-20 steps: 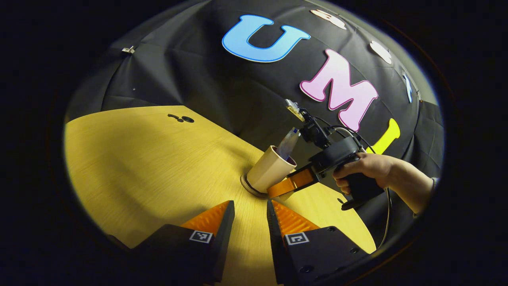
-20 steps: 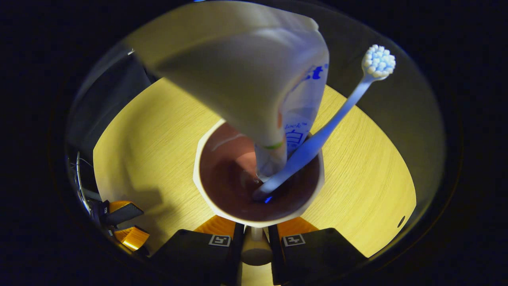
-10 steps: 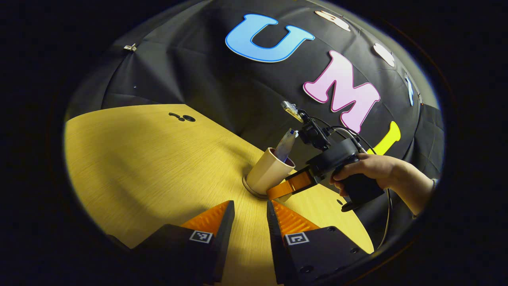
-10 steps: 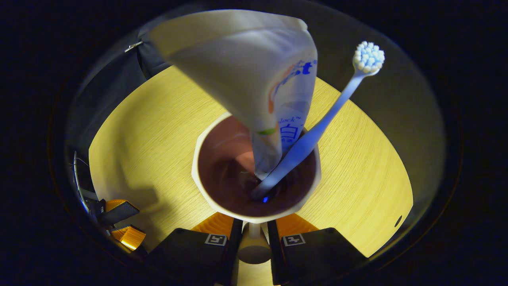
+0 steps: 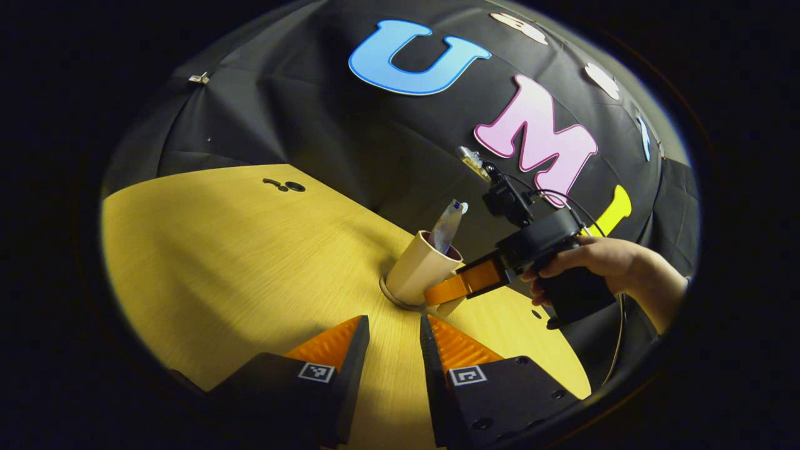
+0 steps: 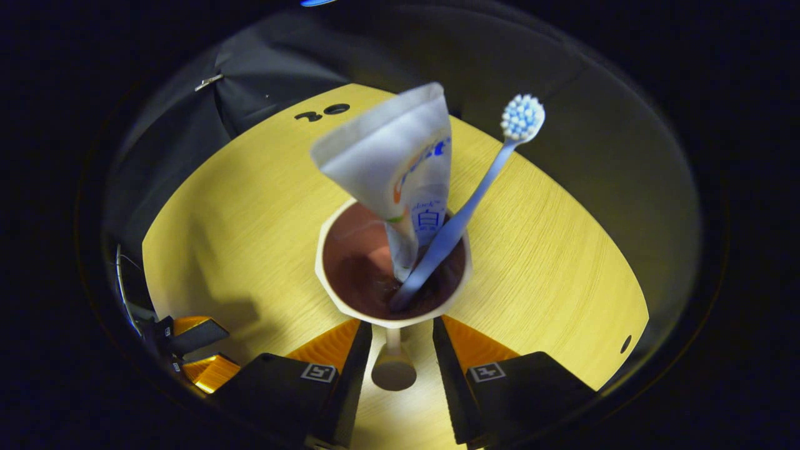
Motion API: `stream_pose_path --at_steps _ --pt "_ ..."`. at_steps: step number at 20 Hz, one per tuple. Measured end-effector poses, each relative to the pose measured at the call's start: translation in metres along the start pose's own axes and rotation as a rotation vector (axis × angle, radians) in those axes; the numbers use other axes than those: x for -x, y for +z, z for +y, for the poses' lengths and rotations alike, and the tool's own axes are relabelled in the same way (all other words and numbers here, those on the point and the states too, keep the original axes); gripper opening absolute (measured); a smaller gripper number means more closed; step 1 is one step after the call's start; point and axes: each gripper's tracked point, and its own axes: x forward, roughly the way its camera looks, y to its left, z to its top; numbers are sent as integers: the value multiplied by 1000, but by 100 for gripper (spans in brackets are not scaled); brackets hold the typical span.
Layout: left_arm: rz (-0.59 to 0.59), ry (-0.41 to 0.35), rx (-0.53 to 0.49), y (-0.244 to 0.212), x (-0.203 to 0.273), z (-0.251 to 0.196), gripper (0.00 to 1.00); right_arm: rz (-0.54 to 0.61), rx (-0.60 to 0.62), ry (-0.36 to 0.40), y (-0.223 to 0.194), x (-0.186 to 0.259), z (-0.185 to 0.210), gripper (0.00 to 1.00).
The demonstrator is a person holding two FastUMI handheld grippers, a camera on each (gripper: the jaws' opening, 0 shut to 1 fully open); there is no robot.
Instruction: Put the toothbrush and toothpaste on the desktop into the cup, then pick up the cup and place it on the coaster on the desktop.
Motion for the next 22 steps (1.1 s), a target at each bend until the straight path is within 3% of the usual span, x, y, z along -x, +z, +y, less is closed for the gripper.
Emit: stream_pose_path --at_steps 3,5,6,7,14,15,16,22 --pt "31 34 -41 -4 4 1 52 -51 -18 -6 5 14 5 73" --pt "46 58 -70 -5 9 1 53 -84 -25 -4 7 26 10 73" --pt "56 72 -83 -6 12 1 63 -98 -29 -3 8 31 13 82" --pt "62 85 -95 -4 13 0 56 -115 -32 3 10 36 15 88" --pt "41 117 -159 27 38 -27 68 -314 -124 0 23 100 17 92" --pt "30 116 -166 37 44 -33 80 -343 -130 -2 23 110 15 92" --pt "14 117 -172 46 49 -39 71 -365 -129 -4 21 123 14 92" --pt "-16 65 -176 82 74 -81 76 -535 -145 0 16 202 16 95"
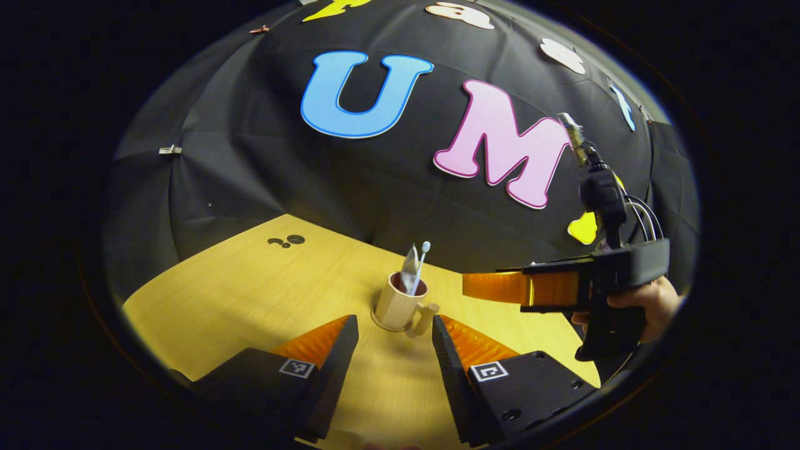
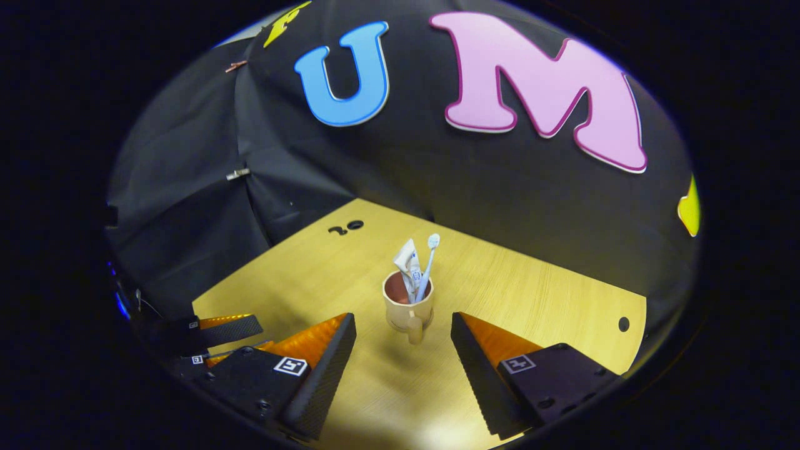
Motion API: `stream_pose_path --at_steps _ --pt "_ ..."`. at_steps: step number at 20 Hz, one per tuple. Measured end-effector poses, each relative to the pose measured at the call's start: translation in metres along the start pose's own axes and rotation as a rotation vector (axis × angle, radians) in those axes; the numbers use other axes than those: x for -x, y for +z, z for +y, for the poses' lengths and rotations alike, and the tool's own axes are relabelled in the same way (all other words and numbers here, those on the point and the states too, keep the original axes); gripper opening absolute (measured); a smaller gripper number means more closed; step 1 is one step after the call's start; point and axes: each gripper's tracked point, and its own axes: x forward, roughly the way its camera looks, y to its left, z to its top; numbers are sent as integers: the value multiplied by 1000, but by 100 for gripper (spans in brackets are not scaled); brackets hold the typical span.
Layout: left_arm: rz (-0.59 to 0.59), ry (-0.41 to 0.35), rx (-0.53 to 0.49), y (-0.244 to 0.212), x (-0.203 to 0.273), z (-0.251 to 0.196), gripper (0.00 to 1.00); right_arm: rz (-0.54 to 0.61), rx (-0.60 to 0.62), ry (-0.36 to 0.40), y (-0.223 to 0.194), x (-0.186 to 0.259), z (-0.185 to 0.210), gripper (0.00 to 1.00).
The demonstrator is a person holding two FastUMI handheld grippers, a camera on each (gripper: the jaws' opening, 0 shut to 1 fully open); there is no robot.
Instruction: Put the toothbrush and toothpaste on the desktop into the cup, then pick up the cup and place it on the coaster on the desktop.
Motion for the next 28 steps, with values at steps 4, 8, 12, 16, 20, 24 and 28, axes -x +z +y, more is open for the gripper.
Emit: stream_pose_path --at_steps 4,8,12,16,20,24,28 --pt "-13 -47 -30 26 23 -33 76 -74 -12 1 8 43 7 95" --pt "-31 -93 -80 48 46 -56 77 -133 -48 -31 13 76 3 95" --pt "-14 -128 -100 51 59 -66 77 -194 -68 -70 22 107 1 96" --pt "-10 -148 -134 53 71 -70 77 -247 -35 -98 28 130 4 96" --pt "0 -163 -166 51 78 -74 77 -251 -51 -107 22 137 8 97" --pt "3 -170 -172 50 81 -77 77 -246 -48 -127 14 144 4 96" --pt "4 -167 -165 51 80 -76 77 -244 -59 -135 11 149 -2 97"
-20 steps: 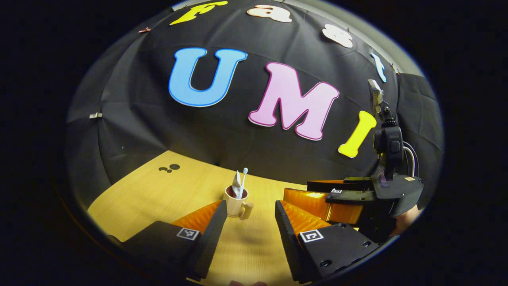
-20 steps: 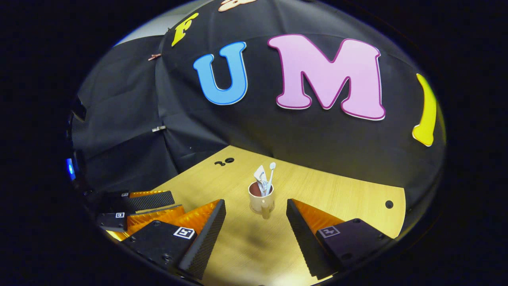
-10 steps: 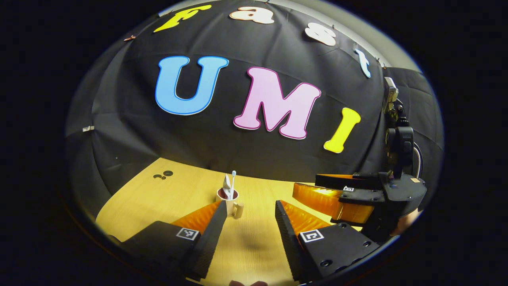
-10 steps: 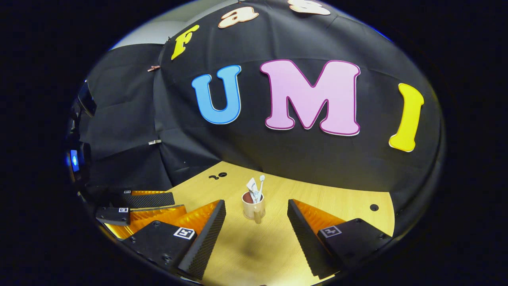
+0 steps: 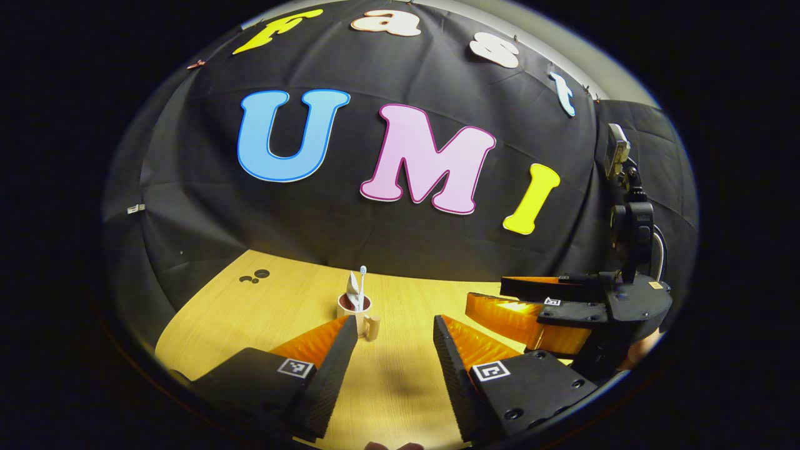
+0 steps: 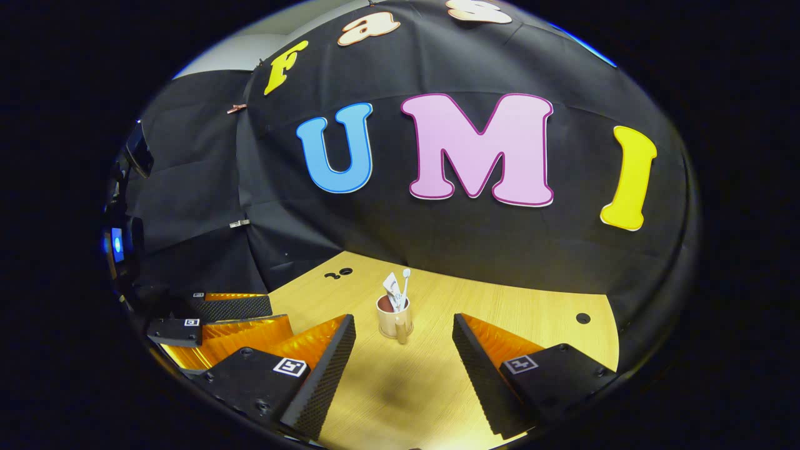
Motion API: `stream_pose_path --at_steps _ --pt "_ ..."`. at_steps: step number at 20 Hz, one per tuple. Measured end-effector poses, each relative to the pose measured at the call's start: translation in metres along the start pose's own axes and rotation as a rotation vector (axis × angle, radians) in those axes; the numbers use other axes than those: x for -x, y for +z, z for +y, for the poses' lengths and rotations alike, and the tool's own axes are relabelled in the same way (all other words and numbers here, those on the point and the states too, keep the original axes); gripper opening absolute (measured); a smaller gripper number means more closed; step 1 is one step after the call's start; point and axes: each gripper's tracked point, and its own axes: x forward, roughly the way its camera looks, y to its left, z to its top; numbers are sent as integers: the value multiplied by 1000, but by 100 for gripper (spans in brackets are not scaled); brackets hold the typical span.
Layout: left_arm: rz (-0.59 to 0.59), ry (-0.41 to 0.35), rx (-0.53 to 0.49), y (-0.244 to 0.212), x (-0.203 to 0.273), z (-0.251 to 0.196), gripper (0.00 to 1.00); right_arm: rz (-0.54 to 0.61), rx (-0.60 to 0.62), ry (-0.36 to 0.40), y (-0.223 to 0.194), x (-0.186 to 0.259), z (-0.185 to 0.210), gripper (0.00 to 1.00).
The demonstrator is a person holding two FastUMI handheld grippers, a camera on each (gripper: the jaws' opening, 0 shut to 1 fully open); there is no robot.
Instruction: Put the toothbrush and toothpaste on the desktop into the cup, then pick up the cup and place it on the coaster on the desktop.
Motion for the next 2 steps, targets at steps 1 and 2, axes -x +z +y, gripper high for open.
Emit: stream_pose_path --at_steps 1,2 --pt "-1 1 1 0 0 0 77 1 -3 0 0 0 0 96" --pt "0 1 0 0 -1 -1 77 1 -3 1 0 2 -1 97"
